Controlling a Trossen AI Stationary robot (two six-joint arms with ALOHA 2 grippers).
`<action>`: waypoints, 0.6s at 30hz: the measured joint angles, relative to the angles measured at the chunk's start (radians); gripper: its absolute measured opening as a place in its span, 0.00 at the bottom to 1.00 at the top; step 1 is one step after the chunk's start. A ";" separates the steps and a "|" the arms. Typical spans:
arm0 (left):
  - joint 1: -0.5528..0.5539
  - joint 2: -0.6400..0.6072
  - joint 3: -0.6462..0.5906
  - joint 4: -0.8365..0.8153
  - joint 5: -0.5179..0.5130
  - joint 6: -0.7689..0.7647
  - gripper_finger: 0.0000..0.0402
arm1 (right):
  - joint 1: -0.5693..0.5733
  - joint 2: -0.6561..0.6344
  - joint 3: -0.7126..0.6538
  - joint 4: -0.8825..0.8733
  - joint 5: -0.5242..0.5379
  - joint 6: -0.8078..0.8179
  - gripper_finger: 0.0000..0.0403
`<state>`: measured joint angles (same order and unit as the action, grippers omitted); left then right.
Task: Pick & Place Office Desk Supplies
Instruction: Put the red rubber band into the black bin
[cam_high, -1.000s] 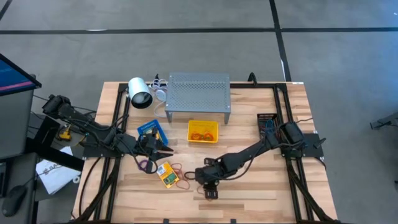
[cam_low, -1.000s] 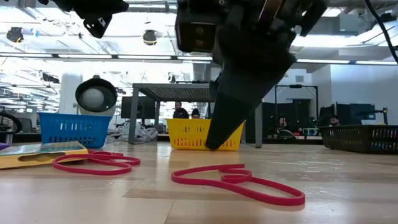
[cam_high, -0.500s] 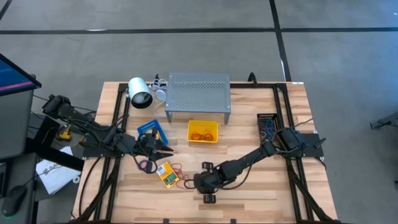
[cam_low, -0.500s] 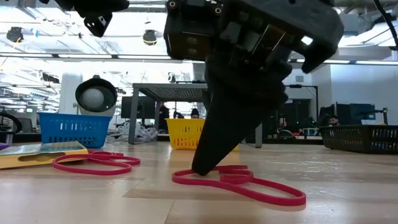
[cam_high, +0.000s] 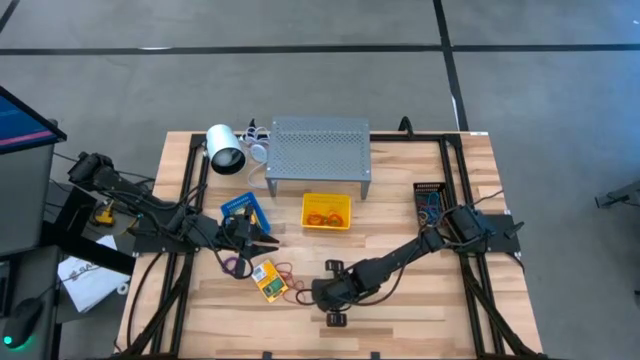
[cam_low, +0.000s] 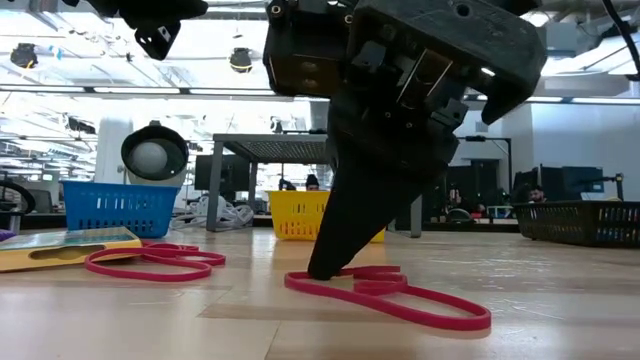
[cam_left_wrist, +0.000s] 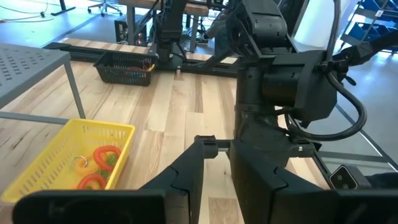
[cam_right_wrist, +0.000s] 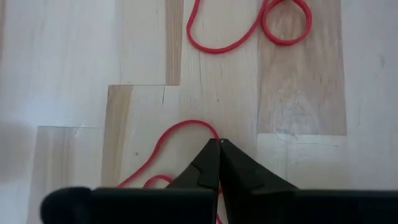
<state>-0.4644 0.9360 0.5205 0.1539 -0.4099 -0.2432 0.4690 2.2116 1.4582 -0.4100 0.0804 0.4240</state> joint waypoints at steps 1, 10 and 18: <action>0.000 0.000 0.000 0.000 0.000 0.000 0.19 | 0.000 -0.003 0.005 -0.012 0.003 0.000 0.00; 0.000 0.000 0.000 0.001 0.000 0.000 0.19 | -0.003 -0.091 0.002 -0.205 0.059 0.006 0.00; 0.000 0.000 0.000 0.004 0.000 0.000 0.19 | -0.023 -0.149 0.002 -0.304 0.132 0.013 0.00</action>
<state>-0.4644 0.9360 0.5205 0.1578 -0.4099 -0.2436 0.4463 2.0626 1.4601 -0.7144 0.2126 0.4371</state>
